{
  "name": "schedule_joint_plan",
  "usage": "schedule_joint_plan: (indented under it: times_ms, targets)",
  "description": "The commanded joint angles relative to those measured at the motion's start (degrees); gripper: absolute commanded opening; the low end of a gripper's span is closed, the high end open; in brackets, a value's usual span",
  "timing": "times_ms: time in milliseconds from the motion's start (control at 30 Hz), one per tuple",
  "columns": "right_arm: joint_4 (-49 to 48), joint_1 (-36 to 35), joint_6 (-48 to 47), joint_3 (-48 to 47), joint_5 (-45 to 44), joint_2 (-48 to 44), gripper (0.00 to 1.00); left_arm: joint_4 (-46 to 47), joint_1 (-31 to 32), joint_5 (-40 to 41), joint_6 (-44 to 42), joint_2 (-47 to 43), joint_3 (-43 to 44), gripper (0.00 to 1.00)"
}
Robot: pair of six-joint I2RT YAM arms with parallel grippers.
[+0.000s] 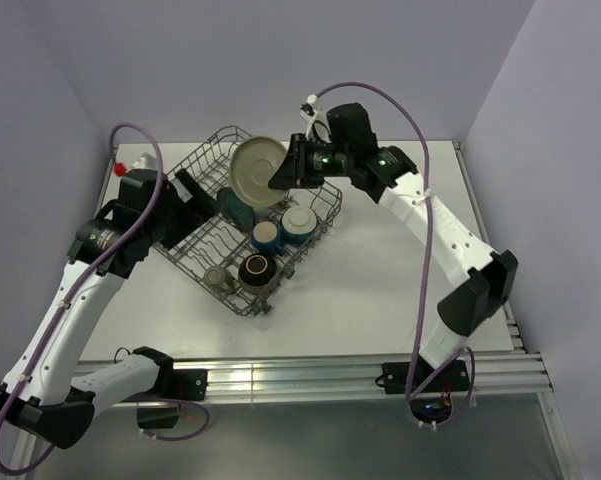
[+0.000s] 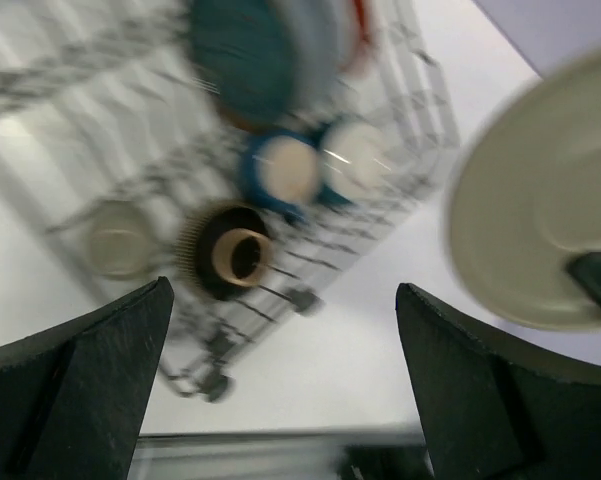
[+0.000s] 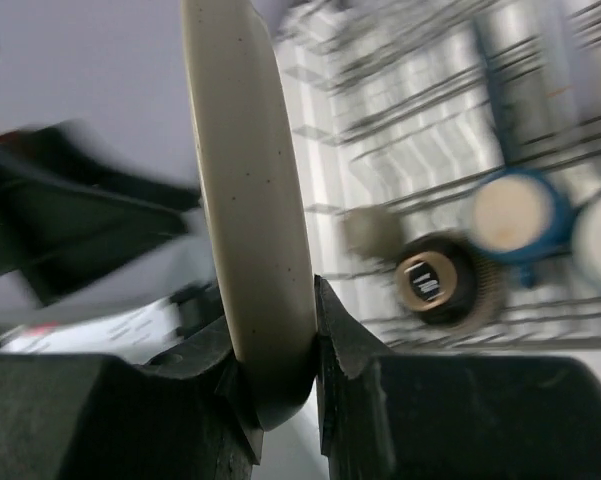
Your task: Load the mixed dishes into the dish rack
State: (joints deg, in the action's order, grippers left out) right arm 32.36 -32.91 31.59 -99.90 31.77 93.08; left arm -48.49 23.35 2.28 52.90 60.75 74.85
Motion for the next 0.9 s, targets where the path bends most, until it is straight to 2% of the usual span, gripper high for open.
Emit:
schedule_joint_plan:
  times_ms: [0, 67, 167, 300, 533, 867]
  targets:
    - [8.58, -3.47, -11.36, -10.56, -15.93, 6.38, 0.00, -21.36, -0.68, 28.11, 5.63, 0.15, 5.39, 0.99]
    - [11.48, -7.41, -15.58, -16.54, -23.89, 9.56, 0.00, -23.40, -0.68, 29.18, 5.89, 0.07, 5.40, 0.99]
    - [13.34, -11.12, -19.81, -22.25, -33.66, 15.97, 0.00, -22.18, -0.77, 26.21, 6.07, -1.51, 2.42, 0.99]
    - [14.40, -14.54, -21.83, -27.36, -36.59, 21.34, 0.00, -20.07, -0.77, 22.33, 4.58, -3.53, -0.23, 0.97]
    - [13.52, -18.06, -25.17, -29.65, -39.49, 29.08, 0.00, -21.12, -0.77, 22.24, 3.61, -5.90, 0.04, 0.95]
    - [12.73, -19.48, -27.99, -34.48, -42.58, 37.69, 0.00, -22.87, -0.77, 20.48, 2.82, -8.89, -1.99, 0.93]
